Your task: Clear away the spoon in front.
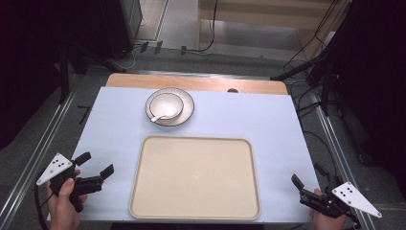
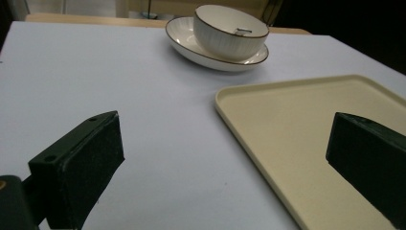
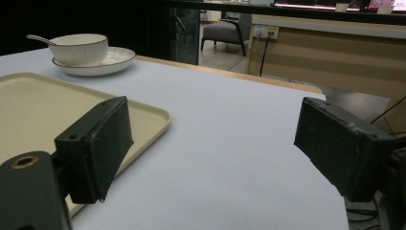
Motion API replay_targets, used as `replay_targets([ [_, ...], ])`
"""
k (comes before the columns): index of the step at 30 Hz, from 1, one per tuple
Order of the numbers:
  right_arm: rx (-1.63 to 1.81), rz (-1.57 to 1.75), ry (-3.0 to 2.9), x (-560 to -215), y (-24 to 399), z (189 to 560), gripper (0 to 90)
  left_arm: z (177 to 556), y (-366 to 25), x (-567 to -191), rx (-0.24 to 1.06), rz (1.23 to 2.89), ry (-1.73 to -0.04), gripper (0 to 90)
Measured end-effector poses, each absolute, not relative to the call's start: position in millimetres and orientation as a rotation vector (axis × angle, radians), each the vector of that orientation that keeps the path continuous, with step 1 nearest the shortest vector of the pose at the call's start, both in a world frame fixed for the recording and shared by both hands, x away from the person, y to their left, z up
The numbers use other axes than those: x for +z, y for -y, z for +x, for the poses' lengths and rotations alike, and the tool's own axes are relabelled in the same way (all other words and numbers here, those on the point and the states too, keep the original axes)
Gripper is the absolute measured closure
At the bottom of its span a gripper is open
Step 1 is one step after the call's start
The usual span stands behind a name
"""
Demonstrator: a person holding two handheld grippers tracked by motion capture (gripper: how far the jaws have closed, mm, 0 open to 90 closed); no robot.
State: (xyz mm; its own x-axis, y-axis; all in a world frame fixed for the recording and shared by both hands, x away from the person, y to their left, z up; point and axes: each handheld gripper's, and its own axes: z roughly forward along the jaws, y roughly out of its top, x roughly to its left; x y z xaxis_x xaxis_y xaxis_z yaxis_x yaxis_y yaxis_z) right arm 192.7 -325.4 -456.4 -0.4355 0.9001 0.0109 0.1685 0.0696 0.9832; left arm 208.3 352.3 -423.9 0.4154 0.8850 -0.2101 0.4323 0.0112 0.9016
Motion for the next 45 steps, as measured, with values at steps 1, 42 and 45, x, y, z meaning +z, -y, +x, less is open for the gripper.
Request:
replay_targets([
  [1, 1.419, 1.074, -1.694, -456.5, 325.6, 192.7, 13.3, 209.7, -351.1, -423.0, 0.524, 1.604, -1.189, 0.0],
  [42, 1.408, 1.071, -1.694, -456.3, 324.6, 190.8, 13.3, 293.0, -285.2, -392.8, 0.477, 1.696, -1.207, 14.2],
  [45, 1.411, 1.077, -1.692, -456.1, 325.0, 190.5, 13.3, 302.0, -280.2, -389.9, 0.473, 1.707, -1.208, 16.2],
])
